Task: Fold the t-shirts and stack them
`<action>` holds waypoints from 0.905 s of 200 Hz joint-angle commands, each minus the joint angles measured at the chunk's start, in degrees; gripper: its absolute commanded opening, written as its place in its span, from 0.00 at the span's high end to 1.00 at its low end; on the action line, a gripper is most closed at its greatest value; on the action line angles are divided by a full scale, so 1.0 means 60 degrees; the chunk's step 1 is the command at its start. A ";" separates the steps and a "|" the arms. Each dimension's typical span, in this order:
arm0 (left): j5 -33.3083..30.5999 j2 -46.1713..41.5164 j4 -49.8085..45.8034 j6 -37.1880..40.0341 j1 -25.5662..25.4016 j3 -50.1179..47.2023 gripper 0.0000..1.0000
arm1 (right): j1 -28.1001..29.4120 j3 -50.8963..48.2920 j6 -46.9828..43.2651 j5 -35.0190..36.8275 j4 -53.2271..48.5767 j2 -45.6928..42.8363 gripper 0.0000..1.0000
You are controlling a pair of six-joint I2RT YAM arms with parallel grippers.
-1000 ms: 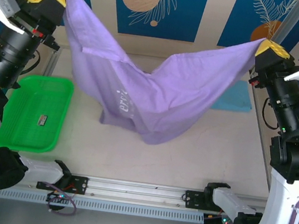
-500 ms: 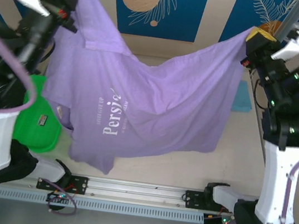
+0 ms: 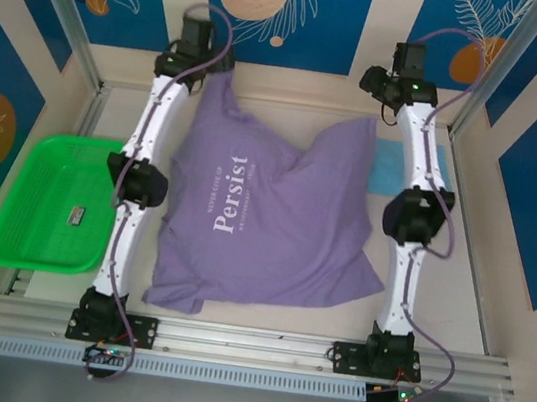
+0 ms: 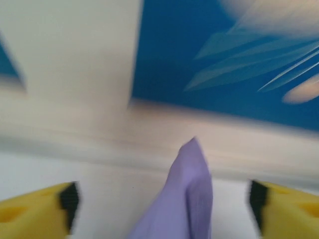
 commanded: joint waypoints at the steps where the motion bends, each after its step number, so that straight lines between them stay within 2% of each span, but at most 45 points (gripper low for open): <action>1: -0.1137 -0.2036 -0.1175 -0.0599 0.0004 -0.1416 0.00 | -0.0438 0.1153 0.1260 -0.0646 -0.2344 -0.0649 0.10; 20: -0.1957 -0.3968 -0.0921 -0.0664 -0.0071 -0.4581 0.01 | -0.0444 -0.4348 0.1377 -0.0855 0.0013 -0.3618 0.10; 33: -0.1846 -0.5055 -0.0581 -0.0928 -0.0044 -0.6665 0.03 | -0.0369 -0.6885 0.1413 -0.1055 0.0837 -0.5128 0.10; 59: -0.1219 -0.6453 -0.0298 -0.1225 -0.0047 -0.9774 0.12 | -0.0194 -1.0219 0.1246 -0.1668 0.1068 -0.6884 0.17; 88: 0.0005 -0.7253 0.0145 -0.1322 -0.0072 -1.2083 0.26 | 0.0079 -1.2942 0.1482 -0.2209 0.1295 -0.7905 0.26; 106: 0.0945 -0.7239 0.0468 -0.1578 -0.0207 -1.2962 0.36 | 0.0347 -1.4010 0.1796 -0.2655 0.1694 -0.7973 0.31; 122: 0.1324 -0.6874 0.0481 -0.1742 -0.0584 -1.3134 0.36 | 0.0576 -1.4532 0.2332 -0.2913 0.1986 -0.7676 0.35; 142: 0.1076 -0.6347 0.0448 -0.2022 -0.1015 -1.3171 0.38 | 0.0965 -1.4440 0.2635 -0.2894 0.2097 -0.6824 0.39; 158: 0.0908 -0.5926 0.0690 -0.2463 -0.1058 -1.3367 0.39 | 0.1250 -1.4018 0.2767 -0.2783 0.2098 -0.5912 0.39; 181: 0.0083 -0.5145 0.0545 -0.2640 -0.1015 -1.2879 0.39 | 0.1317 -1.2949 0.3168 -0.2706 0.1760 -0.4362 0.39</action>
